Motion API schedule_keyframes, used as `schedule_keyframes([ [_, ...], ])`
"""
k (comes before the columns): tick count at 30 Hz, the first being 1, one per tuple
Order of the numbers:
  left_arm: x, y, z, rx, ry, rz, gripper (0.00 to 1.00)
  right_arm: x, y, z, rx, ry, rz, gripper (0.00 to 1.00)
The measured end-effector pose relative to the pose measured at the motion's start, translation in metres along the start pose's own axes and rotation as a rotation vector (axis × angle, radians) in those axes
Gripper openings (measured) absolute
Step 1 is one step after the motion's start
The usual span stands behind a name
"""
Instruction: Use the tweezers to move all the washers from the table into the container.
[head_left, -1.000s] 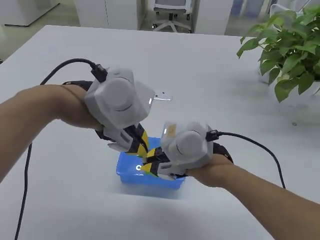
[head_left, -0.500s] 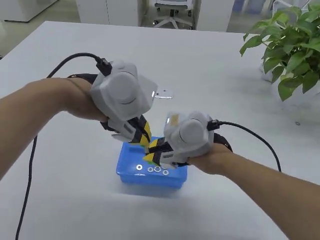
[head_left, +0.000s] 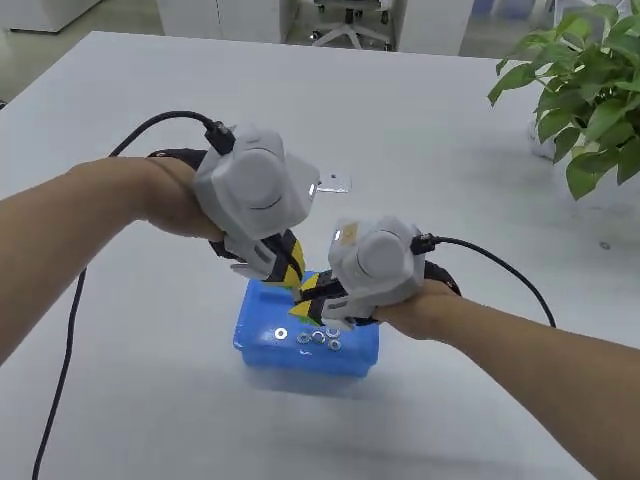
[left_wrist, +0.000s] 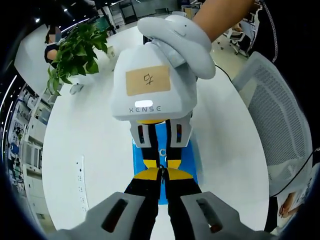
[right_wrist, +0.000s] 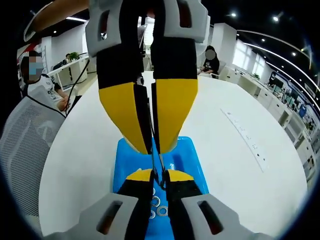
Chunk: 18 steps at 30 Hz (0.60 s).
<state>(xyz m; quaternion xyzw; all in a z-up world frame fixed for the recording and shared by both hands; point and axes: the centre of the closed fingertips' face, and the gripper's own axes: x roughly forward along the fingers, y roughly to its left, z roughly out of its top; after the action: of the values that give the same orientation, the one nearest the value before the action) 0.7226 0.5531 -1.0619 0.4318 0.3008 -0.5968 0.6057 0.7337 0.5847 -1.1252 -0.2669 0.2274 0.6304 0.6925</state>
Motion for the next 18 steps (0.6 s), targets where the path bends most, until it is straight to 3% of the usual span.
schedule_keyframes([
  [18, 0.02, 0.001, -0.006, -0.015, -0.005, -0.025, 0.07, 0.009, -0.002, -0.02, 0.055, 0.028, 0.015, 0.11],
])
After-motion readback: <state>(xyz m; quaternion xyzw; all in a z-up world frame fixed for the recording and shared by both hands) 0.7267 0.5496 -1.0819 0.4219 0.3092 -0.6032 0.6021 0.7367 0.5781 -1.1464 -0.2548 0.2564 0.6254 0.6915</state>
